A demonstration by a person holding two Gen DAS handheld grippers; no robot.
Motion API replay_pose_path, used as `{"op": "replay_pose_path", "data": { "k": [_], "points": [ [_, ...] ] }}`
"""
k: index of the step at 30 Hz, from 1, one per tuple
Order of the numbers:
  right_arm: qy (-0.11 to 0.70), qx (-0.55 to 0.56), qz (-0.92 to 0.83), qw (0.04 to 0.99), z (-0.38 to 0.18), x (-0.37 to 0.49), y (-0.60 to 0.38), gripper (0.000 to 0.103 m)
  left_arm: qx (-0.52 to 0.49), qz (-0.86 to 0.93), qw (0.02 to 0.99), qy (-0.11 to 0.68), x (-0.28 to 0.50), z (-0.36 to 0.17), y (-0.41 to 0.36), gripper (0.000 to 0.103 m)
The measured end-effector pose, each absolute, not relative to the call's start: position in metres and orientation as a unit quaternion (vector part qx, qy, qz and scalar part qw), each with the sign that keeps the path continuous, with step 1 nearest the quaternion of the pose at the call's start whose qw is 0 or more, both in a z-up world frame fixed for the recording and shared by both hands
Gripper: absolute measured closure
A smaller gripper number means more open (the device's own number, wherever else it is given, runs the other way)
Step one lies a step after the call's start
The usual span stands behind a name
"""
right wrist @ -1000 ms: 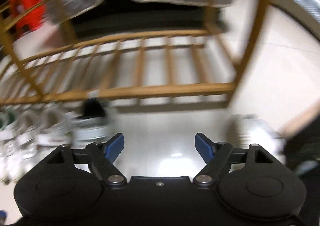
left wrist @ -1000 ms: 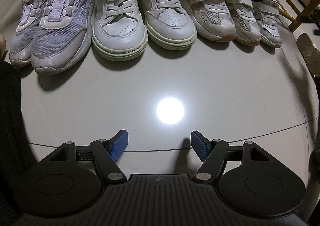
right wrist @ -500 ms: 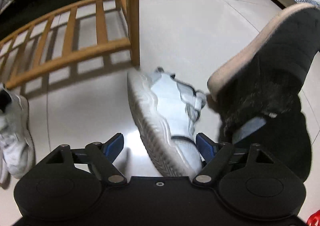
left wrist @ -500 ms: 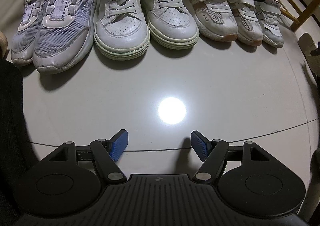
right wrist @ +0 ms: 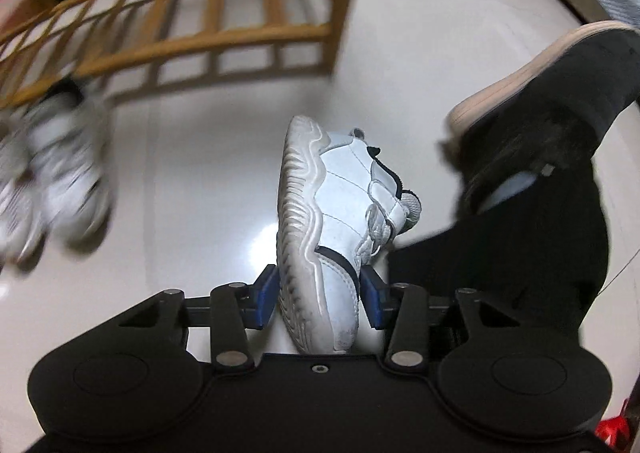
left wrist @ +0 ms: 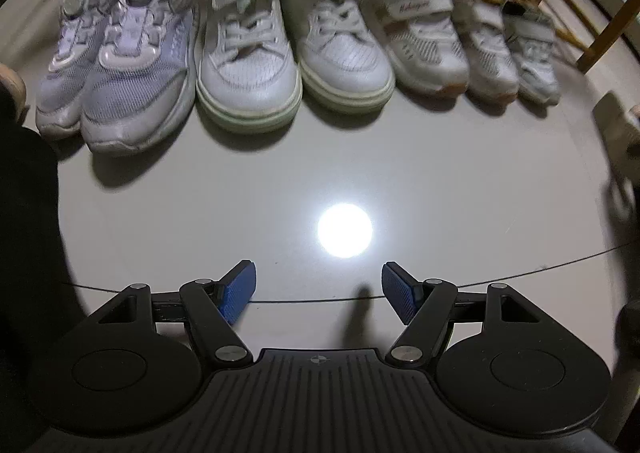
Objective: Organize scattered shoes
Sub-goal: 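Grasp the white black-lined sneaker lying on its side with the right tool, then lift the sneaker and stand it upright on the floor with the right tool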
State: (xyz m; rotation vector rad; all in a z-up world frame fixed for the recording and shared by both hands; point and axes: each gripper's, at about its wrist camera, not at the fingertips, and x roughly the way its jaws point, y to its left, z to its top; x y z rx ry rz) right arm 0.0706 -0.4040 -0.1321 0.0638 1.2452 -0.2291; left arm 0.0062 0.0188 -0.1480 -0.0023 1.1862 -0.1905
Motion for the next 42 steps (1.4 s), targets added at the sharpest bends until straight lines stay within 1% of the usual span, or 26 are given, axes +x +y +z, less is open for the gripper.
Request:
{"op": "replay_pose_path", "data": {
  "k": [3,7,16,19,24,34,37,40,42],
  "points": [
    [0.587,0.005,-0.066,0.807,-0.129,0.043,-0.37,0.058,-0.003,-0.097,0.83,0.549,-0.002,-0.139,0.016,0.032],
    [0.593,-0.024,-0.008,0.805,-0.129,0.012,-0.329,0.058,-0.002,-0.107,0.833,0.543,0.011,-0.122,0.014,0.032],
    [0.613,-0.063,0.123,0.778,-0.129,-0.039,-0.258,0.057,0.0,-0.127,0.837,0.533,-0.001,-0.118,-0.004,0.032],
    [0.604,-0.077,0.161,0.777,-0.122,-0.051,-0.233,0.052,-0.003,-0.13,0.836,0.533,-0.006,-0.114,-0.005,0.032],
    [0.581,-0.089,0.216,0.78,-0.109,-0.054,-0.204,0.051,-0.007,-0.129,0.836,0.533,-0.008,-0.111,-0.008,0.032],
    [0.569,-0.066,0.247,0.781,-0.108,-0.051,-0.192,0.05,-0.01,-0.131,0.831,0.54,-0.009,-0.113,-0.013,0.032],
    [0.561,-0.045,0.234,0.792,-0.103,-0.043,-0.201,0.046,-0.006,-0.135,0.832,0.538,-0.008,-0.111,-0.018,0.032],
    [0.554,-0.018,0.214,0.804,-0.1,-0.031,-0.215,0.046,-0.006,-0.136,0.833,0.537,-0.006,-0.106,-0.023,0.032],
    [0.552,-0.006,0.204,0.809,-0.101,-0.023,-0.222,0.043,-0.006,-0.137,0.834,0.534,-0.005,-0.102,-0.026,0.032]
  ]
}}
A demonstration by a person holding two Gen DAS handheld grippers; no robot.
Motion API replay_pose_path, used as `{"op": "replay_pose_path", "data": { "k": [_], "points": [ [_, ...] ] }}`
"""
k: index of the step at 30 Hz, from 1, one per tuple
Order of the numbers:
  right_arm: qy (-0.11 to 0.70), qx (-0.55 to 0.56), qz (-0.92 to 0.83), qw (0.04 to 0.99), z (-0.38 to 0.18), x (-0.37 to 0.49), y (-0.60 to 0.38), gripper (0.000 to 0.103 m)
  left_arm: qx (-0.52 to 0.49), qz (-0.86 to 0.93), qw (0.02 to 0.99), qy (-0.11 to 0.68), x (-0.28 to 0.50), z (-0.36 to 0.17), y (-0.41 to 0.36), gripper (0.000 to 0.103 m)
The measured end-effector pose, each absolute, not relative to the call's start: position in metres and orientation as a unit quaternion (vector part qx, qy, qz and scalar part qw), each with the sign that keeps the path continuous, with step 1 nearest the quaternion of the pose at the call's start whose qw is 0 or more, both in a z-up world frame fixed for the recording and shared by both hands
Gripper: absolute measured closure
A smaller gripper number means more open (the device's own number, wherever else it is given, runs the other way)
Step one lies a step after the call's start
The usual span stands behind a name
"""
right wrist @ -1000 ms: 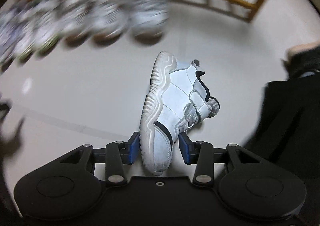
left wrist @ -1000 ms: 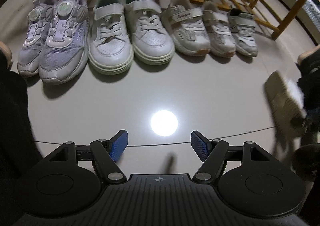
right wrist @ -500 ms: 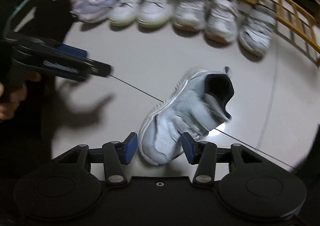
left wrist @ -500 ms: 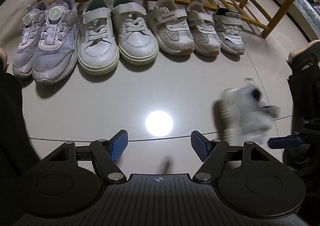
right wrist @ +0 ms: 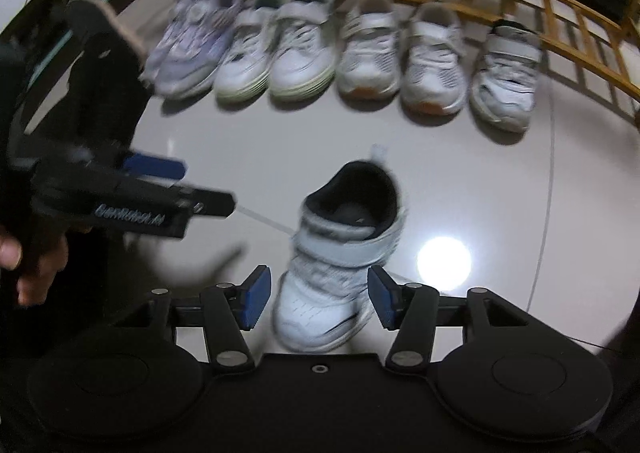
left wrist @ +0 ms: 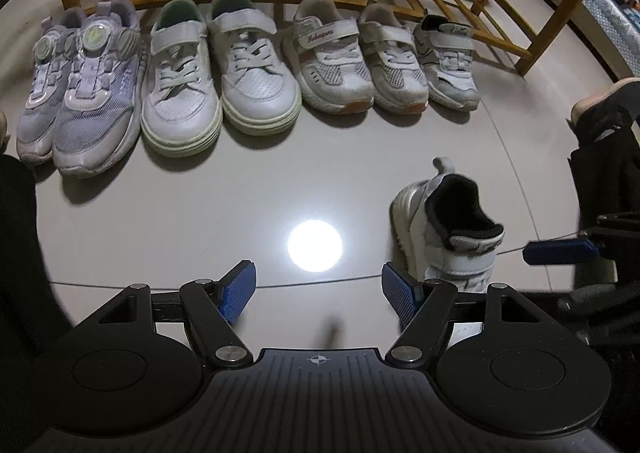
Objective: Organize scattered shoes
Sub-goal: 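Lift the sneaker and stand it upright on the floor with the right tool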
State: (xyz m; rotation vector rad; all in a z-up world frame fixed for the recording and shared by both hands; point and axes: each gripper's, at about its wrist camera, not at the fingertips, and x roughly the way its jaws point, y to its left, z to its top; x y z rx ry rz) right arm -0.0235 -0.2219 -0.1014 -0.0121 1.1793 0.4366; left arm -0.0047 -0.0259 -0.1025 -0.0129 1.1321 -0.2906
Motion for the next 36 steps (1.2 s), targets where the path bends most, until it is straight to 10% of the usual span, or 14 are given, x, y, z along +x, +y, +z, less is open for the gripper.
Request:
{"op": "replay_pose_path", "data": {
  "k": [36],
  "points": [
    [0.543,0.031,0.197,0.815,-0.1,0.012,-0.22,0.038,0.037,-0.144,0.804,0.576,-0.025,-0.136,-0.042,0.032]
  ]
}}
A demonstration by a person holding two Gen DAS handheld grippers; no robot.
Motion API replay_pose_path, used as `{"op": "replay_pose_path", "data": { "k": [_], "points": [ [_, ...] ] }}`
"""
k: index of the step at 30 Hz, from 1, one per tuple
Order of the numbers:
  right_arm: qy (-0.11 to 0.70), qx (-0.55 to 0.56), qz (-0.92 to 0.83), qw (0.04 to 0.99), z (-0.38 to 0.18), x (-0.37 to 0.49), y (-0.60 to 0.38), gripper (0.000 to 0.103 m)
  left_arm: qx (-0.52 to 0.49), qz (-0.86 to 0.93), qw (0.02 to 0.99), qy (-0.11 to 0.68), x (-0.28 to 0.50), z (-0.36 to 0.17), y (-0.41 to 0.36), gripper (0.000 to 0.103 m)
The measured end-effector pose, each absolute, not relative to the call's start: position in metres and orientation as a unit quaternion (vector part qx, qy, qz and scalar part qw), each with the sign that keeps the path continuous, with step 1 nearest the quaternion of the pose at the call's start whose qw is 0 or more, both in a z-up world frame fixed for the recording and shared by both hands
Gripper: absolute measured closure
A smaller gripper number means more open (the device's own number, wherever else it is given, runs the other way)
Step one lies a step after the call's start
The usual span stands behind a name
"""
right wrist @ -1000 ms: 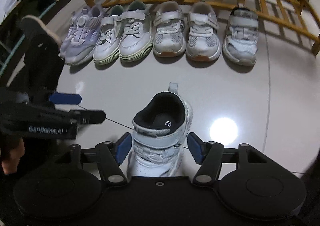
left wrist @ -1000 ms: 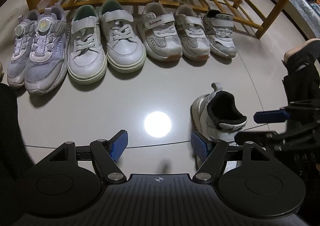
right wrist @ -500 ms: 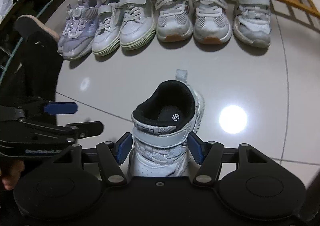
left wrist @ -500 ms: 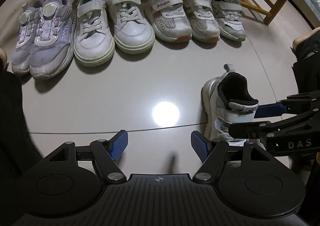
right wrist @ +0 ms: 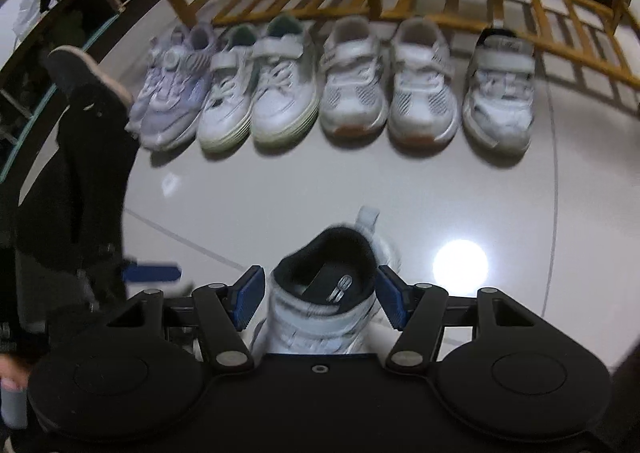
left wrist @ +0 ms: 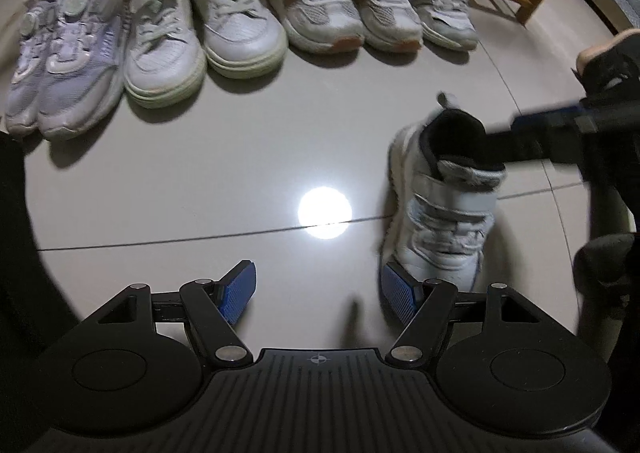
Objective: Organize scattered shoes
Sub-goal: 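Lift the sneaker and stand it upright on the floor with the right tool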
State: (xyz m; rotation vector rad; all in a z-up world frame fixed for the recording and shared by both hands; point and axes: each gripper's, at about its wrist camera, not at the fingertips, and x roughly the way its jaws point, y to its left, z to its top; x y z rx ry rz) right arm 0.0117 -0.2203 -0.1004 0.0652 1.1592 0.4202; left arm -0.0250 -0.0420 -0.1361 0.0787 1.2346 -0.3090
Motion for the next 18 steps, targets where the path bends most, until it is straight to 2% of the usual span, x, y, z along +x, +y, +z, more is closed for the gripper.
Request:
{"op": "replay_pose_path", "data": {
  "k": [9,18],
  "points": [
    [0.558,0.013,0.157,0.815,-0.126,0.025,-0.219,0.038,0.05,-0.149,0.799,0.58,-0.027,-0.143,-0.055,0.032],
    [0.564,0.0,0.156,0.811,-0.129,0.019,-0.222,0.038,0.052,-0.141,0.796,0.586,-0.028,-0.152,-0.053,0.033]
  ]
}}
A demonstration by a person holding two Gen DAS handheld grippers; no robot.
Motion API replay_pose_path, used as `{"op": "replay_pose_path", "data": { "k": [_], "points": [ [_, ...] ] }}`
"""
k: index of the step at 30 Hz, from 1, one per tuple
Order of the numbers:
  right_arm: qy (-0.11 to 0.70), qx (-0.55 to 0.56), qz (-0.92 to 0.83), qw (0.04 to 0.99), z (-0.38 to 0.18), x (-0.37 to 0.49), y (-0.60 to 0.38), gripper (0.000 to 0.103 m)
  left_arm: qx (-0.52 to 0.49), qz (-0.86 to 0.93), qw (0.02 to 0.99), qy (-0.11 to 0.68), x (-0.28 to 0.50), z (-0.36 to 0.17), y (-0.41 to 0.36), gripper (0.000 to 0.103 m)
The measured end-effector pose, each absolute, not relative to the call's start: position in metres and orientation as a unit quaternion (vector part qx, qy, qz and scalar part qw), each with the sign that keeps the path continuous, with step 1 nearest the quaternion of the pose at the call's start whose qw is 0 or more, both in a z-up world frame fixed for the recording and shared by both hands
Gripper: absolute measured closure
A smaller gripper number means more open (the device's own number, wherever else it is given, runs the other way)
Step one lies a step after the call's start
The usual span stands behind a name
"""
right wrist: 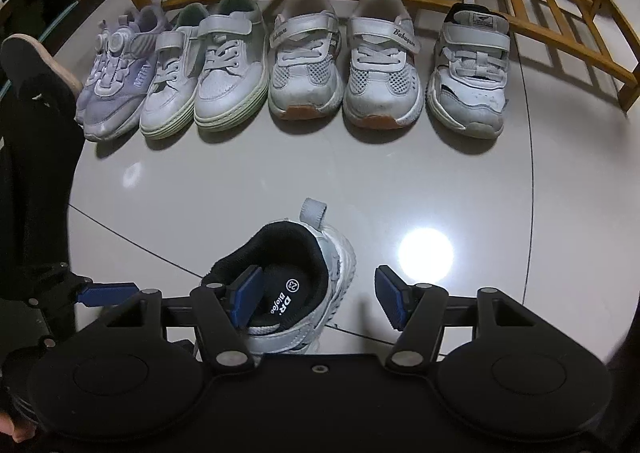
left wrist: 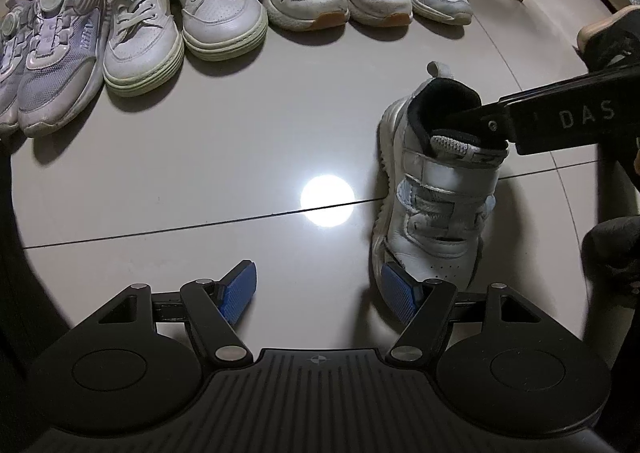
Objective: Organize scattered shoes
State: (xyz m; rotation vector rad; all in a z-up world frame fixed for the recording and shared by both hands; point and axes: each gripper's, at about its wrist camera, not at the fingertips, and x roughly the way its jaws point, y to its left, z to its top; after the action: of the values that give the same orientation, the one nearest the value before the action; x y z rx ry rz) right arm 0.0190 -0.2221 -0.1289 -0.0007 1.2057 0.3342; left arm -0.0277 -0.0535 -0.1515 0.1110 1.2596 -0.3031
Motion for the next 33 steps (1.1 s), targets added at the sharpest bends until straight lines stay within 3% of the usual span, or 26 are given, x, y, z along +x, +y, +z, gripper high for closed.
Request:
{"op": "replay_pose_path", "data": {
  "k": [33],
  "points": [
    [0.556,-0.008,0.125,0.822,-0.112,0.003,-0.242,0.037,0.057,-0.146,0.804,0.574,-0.016,-0.153,-0.058,0.038]
  ]
}}
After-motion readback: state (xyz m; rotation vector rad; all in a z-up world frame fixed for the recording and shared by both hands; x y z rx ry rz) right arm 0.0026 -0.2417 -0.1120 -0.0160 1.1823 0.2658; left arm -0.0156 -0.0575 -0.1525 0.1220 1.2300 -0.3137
